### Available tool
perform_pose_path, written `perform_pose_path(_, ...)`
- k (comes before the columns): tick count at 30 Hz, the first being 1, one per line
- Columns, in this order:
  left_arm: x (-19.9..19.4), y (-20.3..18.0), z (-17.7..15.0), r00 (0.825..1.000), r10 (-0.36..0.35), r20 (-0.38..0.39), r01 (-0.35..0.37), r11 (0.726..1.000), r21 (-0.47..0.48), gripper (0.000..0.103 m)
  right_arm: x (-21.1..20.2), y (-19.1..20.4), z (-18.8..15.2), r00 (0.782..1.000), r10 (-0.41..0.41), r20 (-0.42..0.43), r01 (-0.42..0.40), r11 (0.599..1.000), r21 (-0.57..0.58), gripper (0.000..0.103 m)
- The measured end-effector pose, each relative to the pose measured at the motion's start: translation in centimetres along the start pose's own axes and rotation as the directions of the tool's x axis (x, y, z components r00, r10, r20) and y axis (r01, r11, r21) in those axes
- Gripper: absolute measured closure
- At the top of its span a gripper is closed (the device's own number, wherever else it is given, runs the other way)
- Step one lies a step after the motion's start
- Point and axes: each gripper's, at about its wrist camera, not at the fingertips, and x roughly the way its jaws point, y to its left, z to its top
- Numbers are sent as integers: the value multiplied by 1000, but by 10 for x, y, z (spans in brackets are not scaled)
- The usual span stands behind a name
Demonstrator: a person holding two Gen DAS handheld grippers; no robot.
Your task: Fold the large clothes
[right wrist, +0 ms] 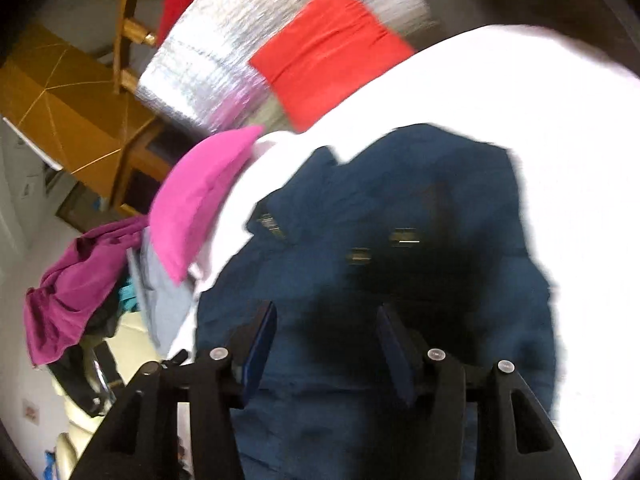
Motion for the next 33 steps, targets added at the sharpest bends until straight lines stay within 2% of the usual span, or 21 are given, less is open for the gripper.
perform_pose_path(3,14,-2,-7,998,27,-58,-26,1000,17,37,15,-32,-1,996,-79,-44,81,995,62,48)
perform_pose_path(4,17,-3,-8,998,29,-63,-28,999,22,37,24,-43,-2,993,-93,-74,99,992,79,60)
perform_pose_path(7,11,-5,-7,999,33,-43,-31,999,42,37,23,-45,-2,994,-84,-73,91,991,96,62)
perform_pose_path(10,-2,-1,-3,1000,3,2,-3,1000,26,37,4,-32,3,996,-86,-8,87,995,50,62)
perform_pose_path(13,-13,1,1,998,19,65,-20,1000,22,37,-13,-35,6,994,-74,81,70,996,55,62)
perform_pose_path(14,-13,1,1,997,29,75,-31,999,24,37,-10,-39,6,993,-95,73,91,994,57,62)
perform_pose_path(15,-8,1,1,997,42,59,-44,999,28,37,-3,-45,5,992,-117,46,114,991,62,62)
perform_pose_path(17,9,1,-2,998,63,-24,-62,997,42,37,18,-58,1,991,-134,-8,134,988,75,62)
perform_pose_path(18,22,0,-6,994,69,-88,-64,996,57,35,23,-61,0,992,-123,-6,123,989,80,62)
perform_pose_path(19,28,1,-9,992,68,-106,-62,996,59,34,24,-57,2,993,-121,4,120,989,83,62)
perform_pose_path(23,17,0,-5,996,69,-61,-65,996,62,34,9,-50,1,992,-127,-3,127,990,61,61)
perform_pose_path(28,-7,-10,-4,998,45,40,-48,996,76,34,-4,-7,-3,999,-31,29,32,999,-33,61)
perform_pose_path(33,-29,-19,-4,989,13,146,-31,992,122,34,16,30,-16,999,17,-48,-22,993,-115,61)
